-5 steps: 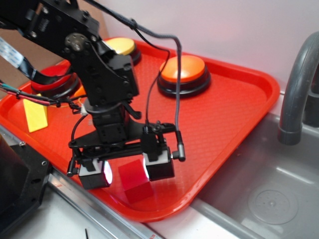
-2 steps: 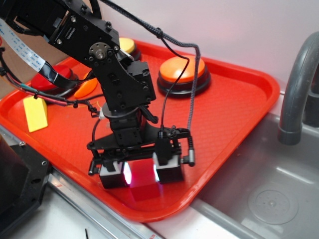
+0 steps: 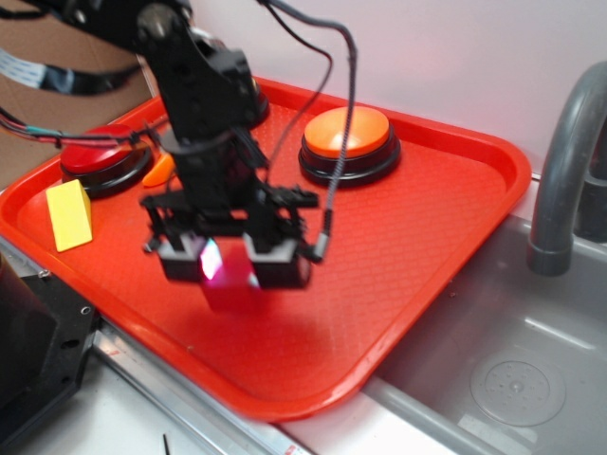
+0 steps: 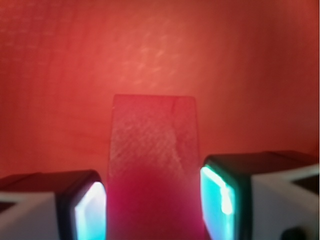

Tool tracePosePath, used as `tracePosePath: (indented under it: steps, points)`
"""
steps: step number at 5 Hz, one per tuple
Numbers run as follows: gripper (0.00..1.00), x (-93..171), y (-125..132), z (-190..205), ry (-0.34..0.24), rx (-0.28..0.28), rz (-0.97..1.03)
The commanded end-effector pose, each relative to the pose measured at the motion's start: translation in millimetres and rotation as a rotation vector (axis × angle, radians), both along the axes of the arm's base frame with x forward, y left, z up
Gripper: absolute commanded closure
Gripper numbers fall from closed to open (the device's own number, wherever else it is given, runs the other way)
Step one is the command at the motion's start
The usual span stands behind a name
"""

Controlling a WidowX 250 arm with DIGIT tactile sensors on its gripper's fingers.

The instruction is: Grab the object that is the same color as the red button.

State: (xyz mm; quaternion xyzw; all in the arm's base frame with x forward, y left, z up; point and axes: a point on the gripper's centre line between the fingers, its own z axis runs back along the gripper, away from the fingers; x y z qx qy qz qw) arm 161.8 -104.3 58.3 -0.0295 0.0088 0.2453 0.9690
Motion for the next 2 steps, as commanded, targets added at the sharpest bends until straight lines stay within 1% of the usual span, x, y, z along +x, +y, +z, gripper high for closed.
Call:
tracePosePath:
  steps: [1, 2]
  points:
    - [1.0, 28, 26, 48, -0.054, 0.079, -0.035]
    - [1.0, 28, 42, 71, -0.058, 0.172, -0.017]
